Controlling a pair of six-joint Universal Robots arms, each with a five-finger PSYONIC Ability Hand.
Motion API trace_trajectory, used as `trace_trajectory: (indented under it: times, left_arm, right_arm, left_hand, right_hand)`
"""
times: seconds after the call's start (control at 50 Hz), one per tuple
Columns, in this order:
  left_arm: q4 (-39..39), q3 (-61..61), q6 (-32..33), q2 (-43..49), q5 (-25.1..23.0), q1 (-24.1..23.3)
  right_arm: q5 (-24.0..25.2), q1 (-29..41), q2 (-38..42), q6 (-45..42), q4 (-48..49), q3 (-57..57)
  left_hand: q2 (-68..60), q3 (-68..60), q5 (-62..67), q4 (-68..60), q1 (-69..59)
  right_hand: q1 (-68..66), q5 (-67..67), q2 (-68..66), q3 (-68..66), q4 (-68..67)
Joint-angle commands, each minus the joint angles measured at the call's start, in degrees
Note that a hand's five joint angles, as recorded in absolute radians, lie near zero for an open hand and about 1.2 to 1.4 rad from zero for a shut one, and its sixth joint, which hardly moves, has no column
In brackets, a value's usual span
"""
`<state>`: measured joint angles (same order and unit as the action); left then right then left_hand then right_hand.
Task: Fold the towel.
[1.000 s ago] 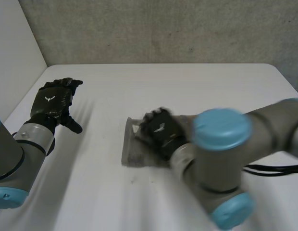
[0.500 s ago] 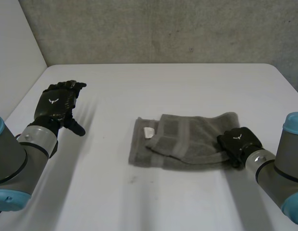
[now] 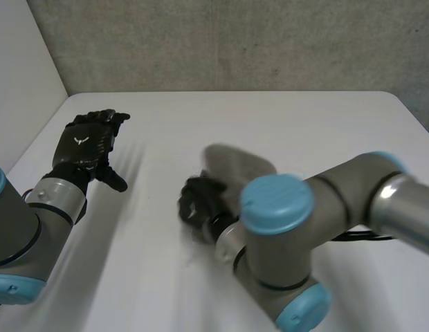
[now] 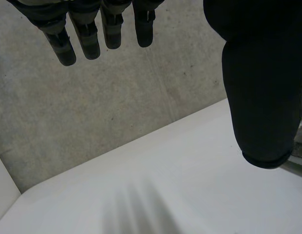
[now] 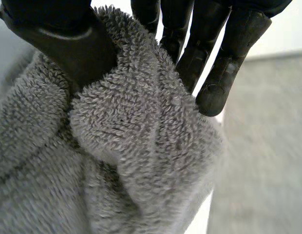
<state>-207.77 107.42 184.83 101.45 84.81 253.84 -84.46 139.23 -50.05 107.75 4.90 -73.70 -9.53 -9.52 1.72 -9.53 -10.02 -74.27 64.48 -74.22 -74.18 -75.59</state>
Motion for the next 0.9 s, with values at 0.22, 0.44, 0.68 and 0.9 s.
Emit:
trace_trajectory:
  times: [0.22,0.44,0.68,0.9]
  left_arm:
    - [0.79,-10.02,-0.26,0.41,0.44,-5.37]
    - [5.88,-19.96,-1.75,6.64,0.62,-13.88]
    - [13.53,-23.22,-6.15,21.93,6.66,-21.37]
    - [14.15,-23.93,-5.62,28.54,10.81,-21.46]
  right_arm:
    - [2.2,-6.07,-15.78,34.72,0.72,-9.97]
    - [3.08,-20.11,-26.84,53.5,0.02,-19.02]
    - [6.84,-25.5,-20.28,66.52,0.11,-17.89]
    - [8.0,-23.39,-6.74,69.08,-0.15,-11.65]
  left_hand:
    - [-0.52,-0.53,-1.67,-0.52,-0.03]
    - [-0.68,-0.7,-1.51,-0.69,-0.2]
    - [-0.68,-0.7,-1.51,-0.69,-0.2]
    - [-0.68,-0.7,-1.51,-0.69,-0.2]
  right_hand:
    - [64.27,-64.48,64.22,64.18,65.59]
    - [64.27,-64.48,64.22,64.18,65.59]
    - [64.27,-64.48,64.22,64.18,65.59]
    - [64.27,-64.48,64.22,64.18,65.59]
